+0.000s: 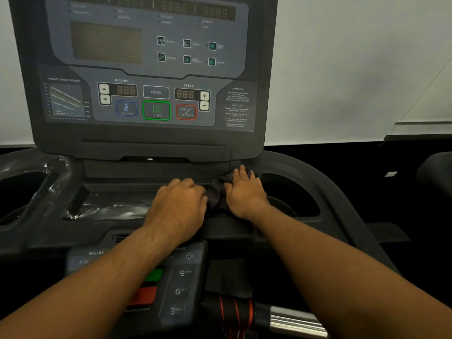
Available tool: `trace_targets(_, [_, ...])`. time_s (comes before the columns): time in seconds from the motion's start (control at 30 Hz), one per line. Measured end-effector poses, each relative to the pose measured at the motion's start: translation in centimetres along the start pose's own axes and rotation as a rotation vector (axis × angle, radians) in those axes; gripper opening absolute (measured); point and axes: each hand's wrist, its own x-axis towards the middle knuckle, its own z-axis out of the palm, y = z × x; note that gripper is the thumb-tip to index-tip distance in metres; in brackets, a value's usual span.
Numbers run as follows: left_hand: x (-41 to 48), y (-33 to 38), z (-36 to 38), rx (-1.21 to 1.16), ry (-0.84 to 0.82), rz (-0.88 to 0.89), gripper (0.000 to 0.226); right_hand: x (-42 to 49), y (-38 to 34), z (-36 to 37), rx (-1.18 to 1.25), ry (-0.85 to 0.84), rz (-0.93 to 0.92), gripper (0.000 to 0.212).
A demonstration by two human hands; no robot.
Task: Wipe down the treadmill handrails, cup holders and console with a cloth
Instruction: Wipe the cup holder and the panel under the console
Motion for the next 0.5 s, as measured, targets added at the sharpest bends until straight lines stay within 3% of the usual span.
trace_targets(0.27, [0.3, 0.2, 0.0, 0.000, -0.036, 0.051, 0.036, -0.9, 0.3, -0.7, -0.051, 0.034, -0.141, 0.052])
trace_targets(0.5, [0.9, 2.8, 0.2, -0.050, -0.078, 0.095, 0.034, -6.6, 1.9, -1.1, 0.095, 0.039, -0.273, 0.047])
